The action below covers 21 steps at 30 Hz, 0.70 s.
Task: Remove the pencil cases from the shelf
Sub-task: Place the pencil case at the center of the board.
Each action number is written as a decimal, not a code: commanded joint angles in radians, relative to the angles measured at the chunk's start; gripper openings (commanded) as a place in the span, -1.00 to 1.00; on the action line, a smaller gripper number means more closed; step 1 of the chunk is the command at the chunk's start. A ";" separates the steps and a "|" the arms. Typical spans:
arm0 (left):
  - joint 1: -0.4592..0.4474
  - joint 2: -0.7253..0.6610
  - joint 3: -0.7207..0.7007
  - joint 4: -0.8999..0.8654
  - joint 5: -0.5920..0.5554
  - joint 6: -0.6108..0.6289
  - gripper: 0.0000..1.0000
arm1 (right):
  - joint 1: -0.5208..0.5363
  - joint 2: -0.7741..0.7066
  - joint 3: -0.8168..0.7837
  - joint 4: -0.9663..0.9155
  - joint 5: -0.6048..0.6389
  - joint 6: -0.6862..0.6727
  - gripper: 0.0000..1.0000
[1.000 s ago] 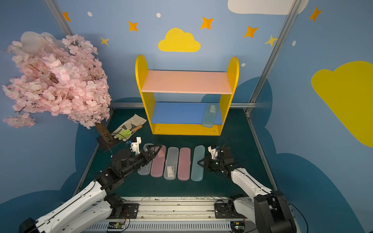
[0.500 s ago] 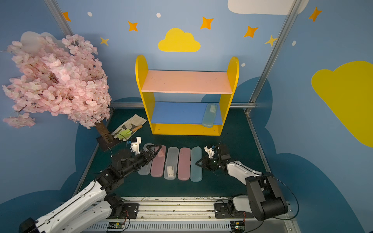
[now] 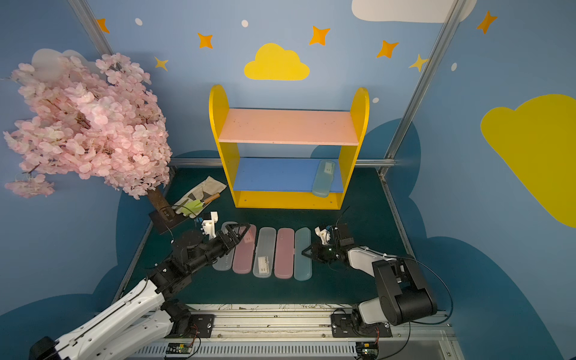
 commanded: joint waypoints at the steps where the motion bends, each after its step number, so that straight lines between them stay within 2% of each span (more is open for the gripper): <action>1: 0.000 0.003 -0.008 0.024 0.012 0.003 1.00 | -0.007 0.019 0.029 0.048 0.001 -0.002 -0.67; 6: 0.000 0.011 -0.008 0.032 0.019 0.001 1.00 | -0.013 0.034 0.027 0.055 0.006 0.004 -0.59; 12: 0.000 0.029 -0.001 0.044 0.041 -0.004 1.00 | -0.012 0.019 0.030 0.012 0.027 -0.005 -0.01; 21: -0.001 0.114 0.046 0.045 0.103 -0.017 1.00 | -0.012 -0.043 0.056 -0.143 0.115 -0.051 0.35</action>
